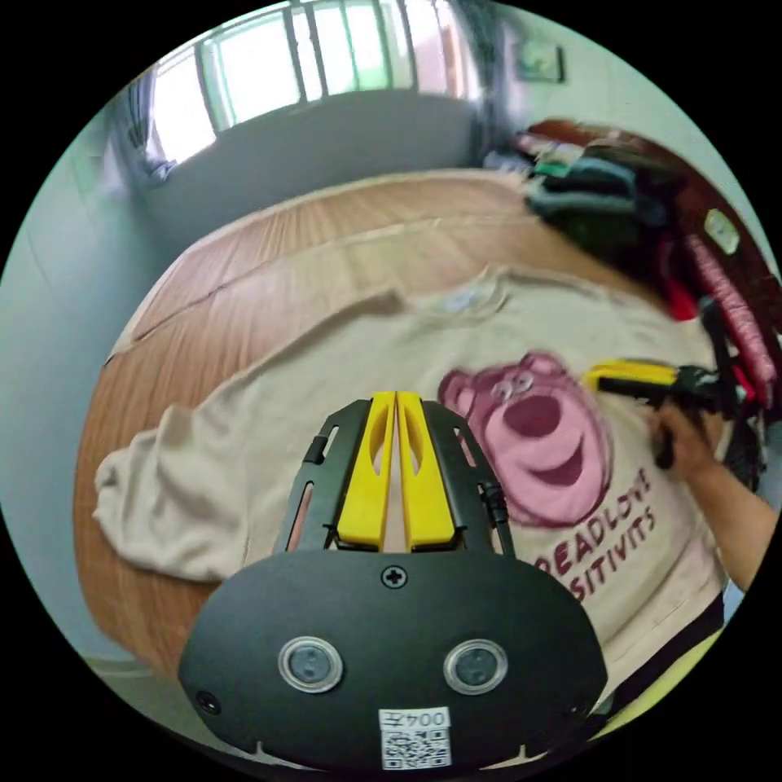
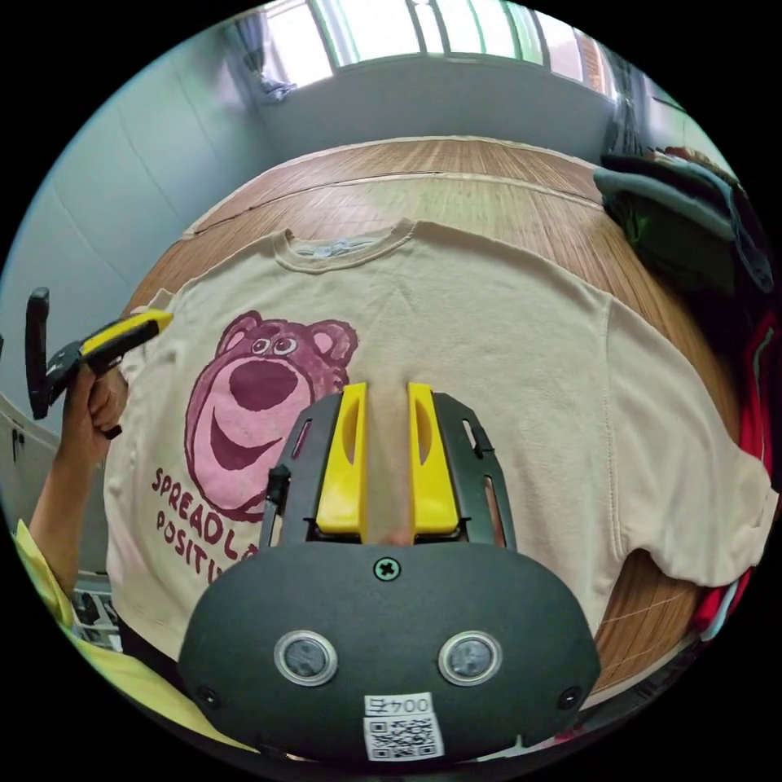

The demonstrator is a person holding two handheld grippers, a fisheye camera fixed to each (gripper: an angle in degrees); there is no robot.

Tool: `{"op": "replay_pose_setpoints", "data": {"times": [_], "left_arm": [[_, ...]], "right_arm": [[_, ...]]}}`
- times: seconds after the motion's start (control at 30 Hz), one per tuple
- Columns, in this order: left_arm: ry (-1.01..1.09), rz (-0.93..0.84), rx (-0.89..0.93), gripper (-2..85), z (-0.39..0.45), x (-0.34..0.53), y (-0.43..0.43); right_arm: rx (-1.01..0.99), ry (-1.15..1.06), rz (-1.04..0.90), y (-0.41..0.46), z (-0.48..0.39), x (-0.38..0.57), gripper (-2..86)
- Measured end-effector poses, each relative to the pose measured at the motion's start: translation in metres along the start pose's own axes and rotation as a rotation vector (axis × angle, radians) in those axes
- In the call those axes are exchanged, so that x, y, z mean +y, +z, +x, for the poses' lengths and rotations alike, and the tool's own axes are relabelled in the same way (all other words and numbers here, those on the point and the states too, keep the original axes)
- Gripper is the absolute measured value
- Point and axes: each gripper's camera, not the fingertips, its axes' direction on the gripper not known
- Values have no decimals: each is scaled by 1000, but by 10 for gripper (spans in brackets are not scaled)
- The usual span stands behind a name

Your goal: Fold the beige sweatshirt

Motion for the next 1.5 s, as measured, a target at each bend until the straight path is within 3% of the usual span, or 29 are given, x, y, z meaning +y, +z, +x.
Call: {"op": "replay_pose_setpoints", "data": {"times": [0.13, 0.27, 0.43, 0.77, 0.93, 1.23, 1.5], "left_arm": [[-82, -81, 150, 2, -41, -76, 67], [-64, -109, 17, 2, -45, -117, 120], [-87, -135, 12, 3, -54, -121, 161], [-52, -138, 64, 6, -71, -128, 174], [-6, -113, 53, 12, -89, -137, 162], [36, -134, 222, 67, -122, -140, 173], [40, -153, 246, 66, -126, -129, 196]], "right_arm": [[-2, 19, 2, -1, 4, 0, 43], [0, 18, 4, -3, 6, 2, 39], [-42, 41, 6, -7, 17, 6, 34], [-31, -23, -24, -21, 26, -5, 3], [-185, -81, 96, -41, 63, -64, 3], [-190, -269, 85, 4, 81, -157, 121], [-193, -300, -25, 33, 94, -168, 122]]}}
